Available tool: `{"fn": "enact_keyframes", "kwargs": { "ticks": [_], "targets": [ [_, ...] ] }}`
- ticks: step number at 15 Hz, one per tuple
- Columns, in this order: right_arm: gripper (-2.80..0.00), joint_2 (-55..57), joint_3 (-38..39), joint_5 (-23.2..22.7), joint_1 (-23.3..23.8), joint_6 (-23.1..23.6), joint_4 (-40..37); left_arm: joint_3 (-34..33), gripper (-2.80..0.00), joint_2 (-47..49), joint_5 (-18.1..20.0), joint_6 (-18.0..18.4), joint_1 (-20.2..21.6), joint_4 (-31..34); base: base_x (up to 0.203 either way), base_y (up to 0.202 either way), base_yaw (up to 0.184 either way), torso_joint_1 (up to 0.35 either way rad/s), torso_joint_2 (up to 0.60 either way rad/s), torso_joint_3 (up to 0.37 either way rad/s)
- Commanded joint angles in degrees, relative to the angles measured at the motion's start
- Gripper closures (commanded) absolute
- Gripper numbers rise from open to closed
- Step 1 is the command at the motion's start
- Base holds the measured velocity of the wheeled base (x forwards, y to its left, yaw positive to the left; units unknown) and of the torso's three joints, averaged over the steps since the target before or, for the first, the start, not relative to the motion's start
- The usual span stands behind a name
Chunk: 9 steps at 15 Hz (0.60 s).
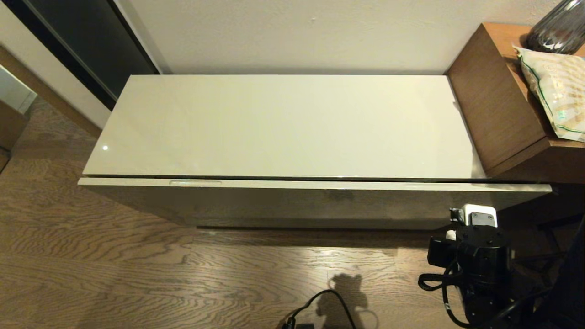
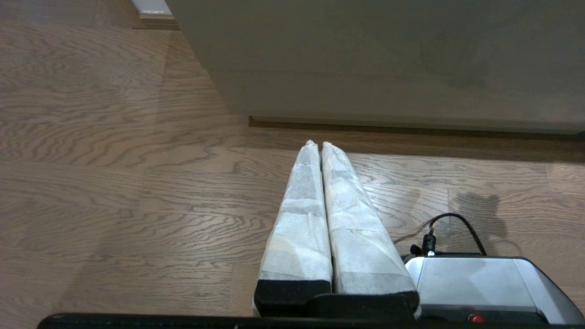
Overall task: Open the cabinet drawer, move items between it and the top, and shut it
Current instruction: Close the drawer
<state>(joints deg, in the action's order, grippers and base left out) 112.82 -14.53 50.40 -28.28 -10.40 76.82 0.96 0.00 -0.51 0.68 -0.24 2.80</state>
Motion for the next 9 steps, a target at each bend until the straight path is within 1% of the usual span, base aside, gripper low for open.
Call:
{"fn": "enact_keyframes", "kwargs": {
  "ticks": [1,2,4,5,6,7,8,9],
  "targets": [
    [0.00,-6.4,1.9,0.3,0.2,1.2,-0.6,0.0,0.00,0.1,0.0,0.0,0.0,0.0,0.000,0.000,0.000,0.000,0.00,0.000],
    [0.00,-11.5,2.7,0.3,0.2,2.4,-2.0,0.0,0.00,0.0,0.0,0.0,0.0,0.0,0.000,0.000,0.000,0.000,0.00,0.000],
    [0.00,-26.6,2.6,0.7,0.2,6.2,-8.0,0.0,0.00,0.1,0.0,0.1,0.0,0.0,0.000,0.000,0.000,0.000,0.00,0.000],
    [0.00,-34.8,1.7,0.9,0.2,8.5,-12.9,0.0,0.00,0.0,0.0,0.0,0.0,0.0,0.000,0.000,0.000,0.000,0.00,0.000],
    [0.00,-44.4,-1.0,1.2,0.2,10.3,-21.2,0.0,0.00,0.1,0.0,0.0,0.0,0.0,0.000,0.000,0.000,0.000,0.00,0.000],
    [0.00,-53.7,-5.2,1.4,0.2,11.8,-32.9,0.0,0.00,0.1,0.0,0.0,0.0,0.0,0.000,0.000,0.000,0.000,0.00,0.000],
    [0.00,-61.5,-11.1,1.6,0.2,12.7,-48.3,0.0,0.00,0.0,0.0,0.0,0.0,0.0,0.000,0.000,0.000,0.000,0.00,0.000],
    [0.00,-68.0,-19.5,1.8,0.3,12.9,-67.2,0.0,0.00,0.1,0.0,0.0,0.0,0.0,0.000,0.000,0.000,0.000,0.00,0.000]
  ]
}}
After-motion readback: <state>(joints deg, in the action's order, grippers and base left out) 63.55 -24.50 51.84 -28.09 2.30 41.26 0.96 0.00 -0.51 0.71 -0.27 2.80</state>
